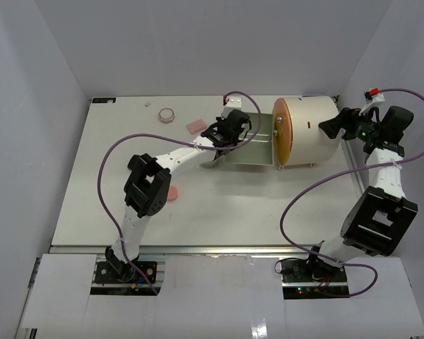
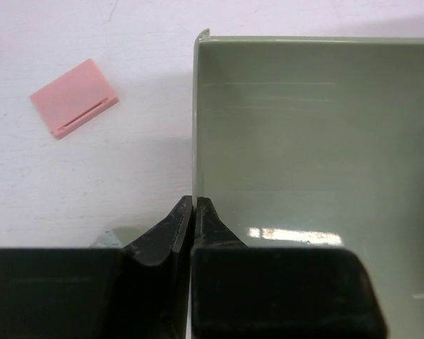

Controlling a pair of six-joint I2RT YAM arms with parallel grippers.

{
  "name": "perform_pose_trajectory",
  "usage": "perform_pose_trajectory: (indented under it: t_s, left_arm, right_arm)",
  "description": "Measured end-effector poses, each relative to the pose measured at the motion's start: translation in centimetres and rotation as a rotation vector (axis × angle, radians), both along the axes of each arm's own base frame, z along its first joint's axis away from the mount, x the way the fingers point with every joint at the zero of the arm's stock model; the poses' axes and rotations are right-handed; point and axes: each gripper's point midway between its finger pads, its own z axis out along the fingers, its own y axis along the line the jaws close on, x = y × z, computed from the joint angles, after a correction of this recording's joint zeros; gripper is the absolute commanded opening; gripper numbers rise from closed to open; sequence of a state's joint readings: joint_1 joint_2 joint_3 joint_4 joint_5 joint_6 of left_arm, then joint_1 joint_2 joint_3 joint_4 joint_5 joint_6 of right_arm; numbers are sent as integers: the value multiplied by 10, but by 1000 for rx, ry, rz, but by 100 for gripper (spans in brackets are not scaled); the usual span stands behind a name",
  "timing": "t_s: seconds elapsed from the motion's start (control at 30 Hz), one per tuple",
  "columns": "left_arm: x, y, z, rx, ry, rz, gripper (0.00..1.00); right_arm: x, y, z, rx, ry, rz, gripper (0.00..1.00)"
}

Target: Organize the makeup

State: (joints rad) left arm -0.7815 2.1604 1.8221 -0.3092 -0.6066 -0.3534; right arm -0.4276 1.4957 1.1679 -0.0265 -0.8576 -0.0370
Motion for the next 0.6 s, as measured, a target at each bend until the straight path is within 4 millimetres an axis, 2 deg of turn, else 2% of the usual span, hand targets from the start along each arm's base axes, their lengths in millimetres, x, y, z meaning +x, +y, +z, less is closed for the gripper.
perform_pose_trajectory:
  t_s: [0.27,0.4,0.6]
  left_arm:
    - [-3,11,-12,92,28,21,9]
    - [0,10,-7,93,35,23,9]
    - [17,5,4,57,18,36,9]
  right_arm:
    - [-7,12,-3,41,20,-11,90]
    - [-8,14,-4,56,23,-13,90]
    - [-9,18,-5,63,27,-14,90]
